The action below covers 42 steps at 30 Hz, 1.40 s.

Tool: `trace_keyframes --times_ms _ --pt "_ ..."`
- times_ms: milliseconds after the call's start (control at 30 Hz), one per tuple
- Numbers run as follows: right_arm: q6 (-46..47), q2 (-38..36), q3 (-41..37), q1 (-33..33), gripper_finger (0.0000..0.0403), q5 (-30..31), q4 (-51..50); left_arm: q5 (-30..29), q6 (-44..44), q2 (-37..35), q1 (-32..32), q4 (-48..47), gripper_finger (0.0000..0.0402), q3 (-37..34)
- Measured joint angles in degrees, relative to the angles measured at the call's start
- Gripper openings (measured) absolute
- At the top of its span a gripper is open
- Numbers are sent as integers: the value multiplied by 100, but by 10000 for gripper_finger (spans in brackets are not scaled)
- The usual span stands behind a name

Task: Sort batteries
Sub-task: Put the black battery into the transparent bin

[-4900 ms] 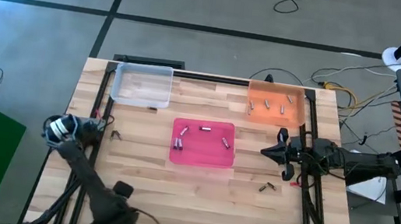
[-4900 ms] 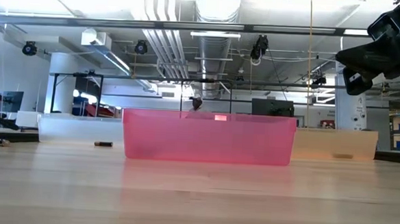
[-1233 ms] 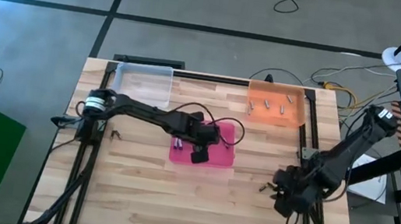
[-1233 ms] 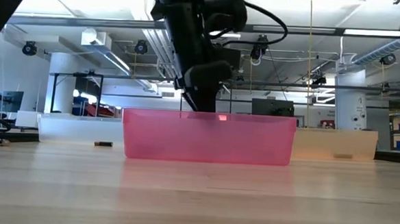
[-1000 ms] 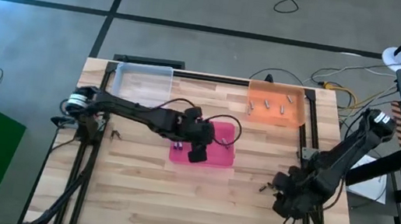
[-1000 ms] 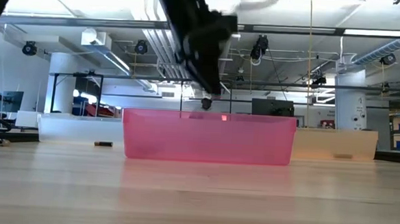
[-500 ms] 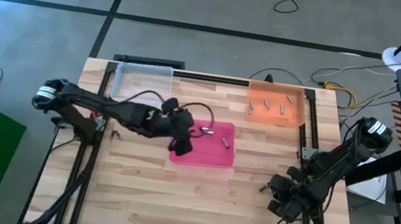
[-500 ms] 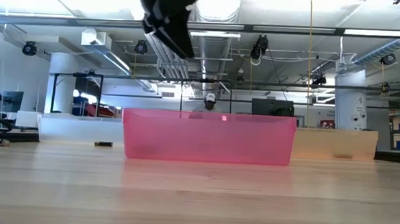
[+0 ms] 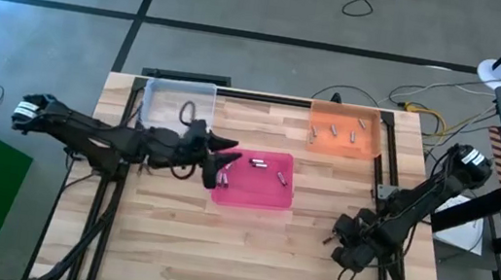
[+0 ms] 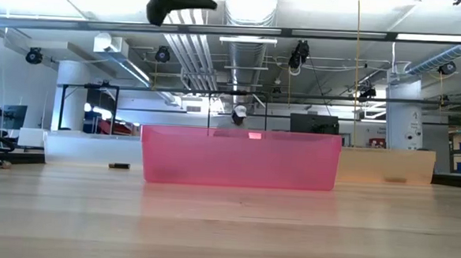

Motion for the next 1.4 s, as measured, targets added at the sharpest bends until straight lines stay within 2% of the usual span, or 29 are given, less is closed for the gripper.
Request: trace_keyframes --times_ms 100,267,333,433,567,733,967,1200,1400 --pt "-393 -276 272 -239 20 125 -476 13 -92 -218 -12 727 164 -354" --pt "-1217 -771 1060 -967 19 722 -930 126 -167 -391 -26 1929 172 -903" --pt "-1680 -906 1424 -1351 19 1129 -578 150 -198 -386 -26 2224 180 -1096" --pt "-2626 -910 1835 -1899 19 1353 113 254 -228 -282 -31 2628 192 -1241" --pt "-3822 -609 2405 -2438 18 1369 1278 1024 -127 -27 -39 2986 201 -1225" --pt "-4649 34 3343 -2699 18 1272 1936 1403 207 386 -74 3041 193 -886" --pt "-5251 591 4567 -2688 18 1322 2070 1820 718 884 -74 3025 170 -205" --pt "-5278 379 4859 -2703 18 1480 2097 2261 1186 1115 -109 3018 167 496" --pt "-5607 163 4863 -2701 18 1575 2651 2308 1391 1184 -87 3038 167 782"
